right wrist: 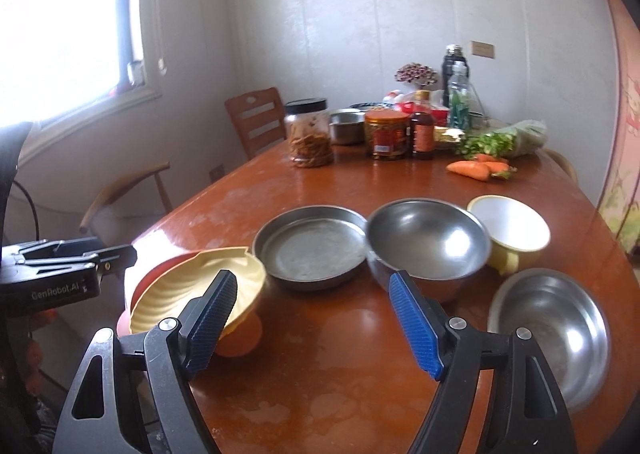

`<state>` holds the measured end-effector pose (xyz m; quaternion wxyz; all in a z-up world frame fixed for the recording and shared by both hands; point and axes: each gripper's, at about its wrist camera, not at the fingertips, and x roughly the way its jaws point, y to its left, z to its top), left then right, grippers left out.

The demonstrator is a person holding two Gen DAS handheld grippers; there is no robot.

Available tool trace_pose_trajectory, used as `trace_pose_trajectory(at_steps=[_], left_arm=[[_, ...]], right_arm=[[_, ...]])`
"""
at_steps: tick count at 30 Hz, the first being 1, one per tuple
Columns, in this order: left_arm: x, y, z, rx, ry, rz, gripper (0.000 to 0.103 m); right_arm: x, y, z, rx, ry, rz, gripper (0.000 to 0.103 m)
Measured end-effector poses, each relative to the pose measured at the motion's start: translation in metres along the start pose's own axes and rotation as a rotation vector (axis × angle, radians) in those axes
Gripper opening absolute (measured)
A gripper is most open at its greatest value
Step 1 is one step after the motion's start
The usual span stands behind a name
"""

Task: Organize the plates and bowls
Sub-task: 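Lower the yellow plate onto the orange plate and open the left tool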

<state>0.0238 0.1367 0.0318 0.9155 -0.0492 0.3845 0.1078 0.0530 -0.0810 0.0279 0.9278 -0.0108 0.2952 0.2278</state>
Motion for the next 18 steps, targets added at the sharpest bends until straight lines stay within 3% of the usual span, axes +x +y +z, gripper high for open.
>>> trace_pose_trajectory(at_steps=[14,18], left_arm=[[0.021,-0.038,0.024,0.090,0.050,-0.179,0.061],[0.038,-0.040,0.042,0.129,0.065,-0.165,0.061]], right_arm=[[0.010,-0.021,-0.008,0.142,0.069,-0.009,0.080],[0.025,-0.021,-0.006,0.203,0.108,0.024,0.080]])
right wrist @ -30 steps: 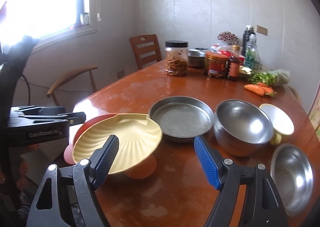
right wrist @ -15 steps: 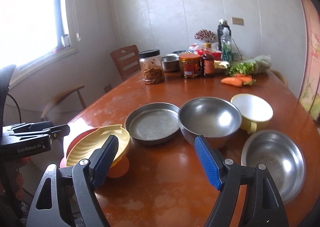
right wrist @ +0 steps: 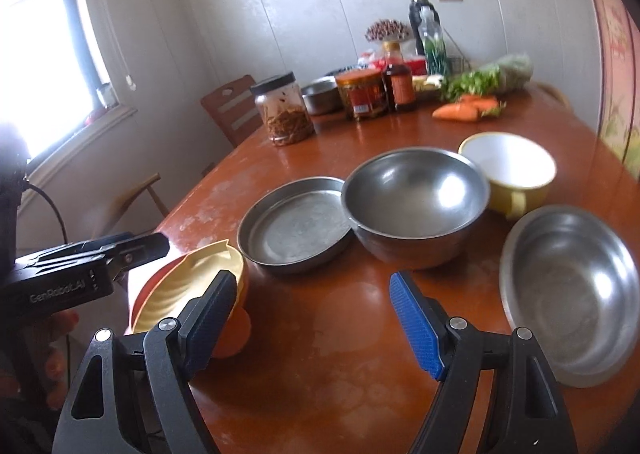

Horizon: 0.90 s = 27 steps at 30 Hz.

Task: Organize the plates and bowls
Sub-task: 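Lower the yellow plate onto the orange plate and open the left tool, then grasp the rim of the shallow steel pan with the left tool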

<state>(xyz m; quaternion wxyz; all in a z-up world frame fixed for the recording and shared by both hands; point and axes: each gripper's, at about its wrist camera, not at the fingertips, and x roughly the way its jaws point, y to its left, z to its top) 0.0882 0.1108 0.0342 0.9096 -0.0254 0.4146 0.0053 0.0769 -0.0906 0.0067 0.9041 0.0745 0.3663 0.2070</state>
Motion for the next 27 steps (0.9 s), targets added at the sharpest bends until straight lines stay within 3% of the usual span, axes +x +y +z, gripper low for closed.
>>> trace_pose_trajectory(at_steps=[12,19,23,27], left_arm=[[0.064,0.019,0.051,0.085,0.132,-0.058,0.061],[0.104,0.026,0.062,0.100,0.191,-0.190,0.061],[0.129,0.026,0.065,0.099,0.236,-0.215,0.061],[0.146,0.027,0.067,0.109,0.269,-0.226,0.052]], right_arm=[[0.057,-0.002,0.022,0.197,0.118,0.023,0.080],[0.083,-0.010,0.027,0.280,0.155,0.038,0.079],[0.095,-0.014,0.030,0.287,0.155,0.029,0.065],[0.108,-0.016,0.030,0.283,0.171,0.042,0.055]])
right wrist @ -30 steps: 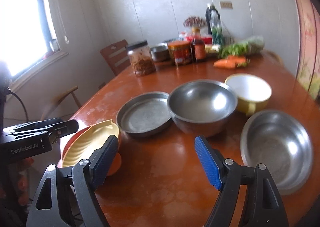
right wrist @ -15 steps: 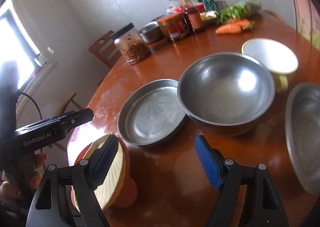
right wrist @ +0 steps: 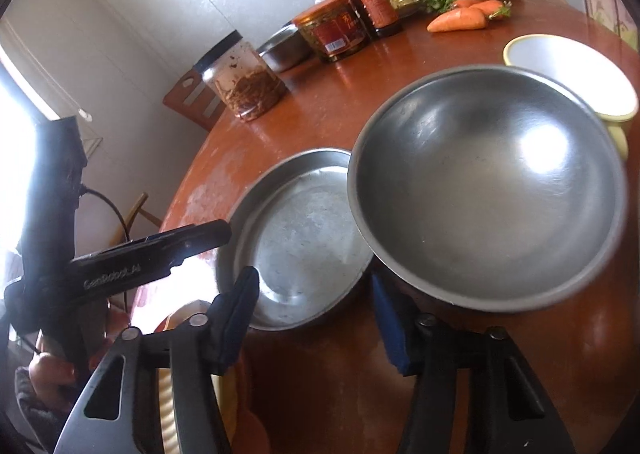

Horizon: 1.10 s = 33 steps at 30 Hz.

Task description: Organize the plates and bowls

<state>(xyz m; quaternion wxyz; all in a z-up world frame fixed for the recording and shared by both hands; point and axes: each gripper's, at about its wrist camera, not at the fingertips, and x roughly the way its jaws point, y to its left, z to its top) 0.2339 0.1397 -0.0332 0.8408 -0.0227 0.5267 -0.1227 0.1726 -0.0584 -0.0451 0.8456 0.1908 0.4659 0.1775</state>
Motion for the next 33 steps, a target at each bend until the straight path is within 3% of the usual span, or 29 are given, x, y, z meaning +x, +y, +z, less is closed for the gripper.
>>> trace_pose_trajectory(at_steps=[1,6,8,16,23,33], left_arm=[[0.003,0.000,0.001,0.008,0.005,0.002,0.051],[0.015,0.004,0.003,0.021,0.034,0.043,0.025],[0.017,0.006,0.004,0.033,0.029,0.038,0.021],[0.014,0.014,0.000,0.025,0.007,0.037,0.021],[0.011,0.019,-0.002,0.015,-0.001,0.040,0.021],[-0.028,0.026,-0.002,-0.011,-0.102,0.025,0.021]], right_arm=[[0.002,0.000,0.001,0.000,-0.002,-0.001,0.053],[0.010,0.006,0.003,-0.030,0.000,-0.011,0.049],[0.013,0.010,0.004,-0.043,-0.004,-0.016,0.049],[0.029,0.035,0.005,-0.199,0.004,-0.077,0.051],[0.041,0.046,0.008,-0.320,-0.003,-0.179,0.042],[0.018,0.069,0.016,-0.367,-0.084,-0.144,0.041]])
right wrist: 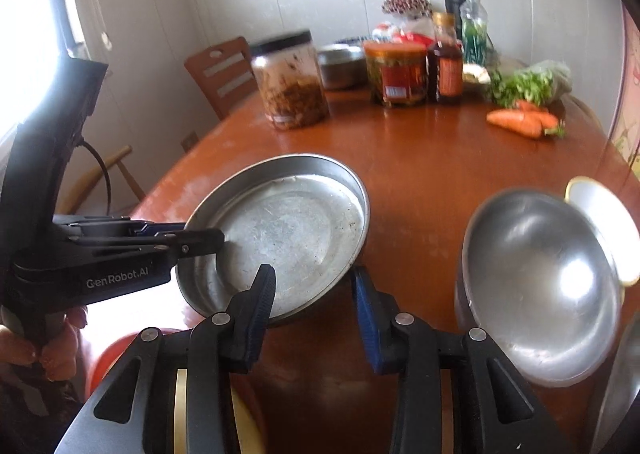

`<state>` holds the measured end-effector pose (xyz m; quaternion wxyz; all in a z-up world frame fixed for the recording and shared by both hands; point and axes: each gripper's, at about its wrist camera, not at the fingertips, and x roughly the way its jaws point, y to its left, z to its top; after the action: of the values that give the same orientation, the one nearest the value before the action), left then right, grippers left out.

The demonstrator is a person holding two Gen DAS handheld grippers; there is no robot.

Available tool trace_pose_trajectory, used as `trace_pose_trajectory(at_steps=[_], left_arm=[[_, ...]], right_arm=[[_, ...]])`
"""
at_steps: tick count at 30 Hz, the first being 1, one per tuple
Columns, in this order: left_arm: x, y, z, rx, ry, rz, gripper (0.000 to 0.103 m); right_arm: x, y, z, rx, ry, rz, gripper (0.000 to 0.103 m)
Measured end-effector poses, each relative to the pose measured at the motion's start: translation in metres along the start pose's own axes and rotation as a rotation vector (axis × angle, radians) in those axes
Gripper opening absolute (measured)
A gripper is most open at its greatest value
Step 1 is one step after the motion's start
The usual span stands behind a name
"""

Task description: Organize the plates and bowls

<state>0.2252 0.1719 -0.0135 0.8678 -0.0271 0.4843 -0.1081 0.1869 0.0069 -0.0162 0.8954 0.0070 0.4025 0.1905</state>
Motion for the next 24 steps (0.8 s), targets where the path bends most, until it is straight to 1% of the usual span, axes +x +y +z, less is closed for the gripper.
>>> trace_pose_trajectory(at_steps=[4,9,14,21,24], left_arm=[[-0.021,-0.005,0.003,0.001,-0.050,0.023,0.021],[-0.041,-0.013,-0.002,-0.010,-0.079,0.028,0.021],[-0.059,-0.023,-0.009,-0.012,-0.110,0.055,0.021],[-0.075,-0.038,-0.024,-0.022,-0.121,0.117,0.021],[-0.080,-0.043,-0.032,-0.028,-0.126,0.131,0.021]], right_arm=[[-0.017,0.007,0.009,-0.015,-0.044,0.017,0.041],[-0.039,0.009,0.014,-0.027,-0.077,0.033,0.041],[-0.058,0.010,0.013,-0.043,-0.103,0.054,0.041],[-0.073,0.014,0.004,-0.070,-0.107,0.076,0.042],[-0.077,0.014,-0.001,-0.080,-0.103,0.086,0.042]])
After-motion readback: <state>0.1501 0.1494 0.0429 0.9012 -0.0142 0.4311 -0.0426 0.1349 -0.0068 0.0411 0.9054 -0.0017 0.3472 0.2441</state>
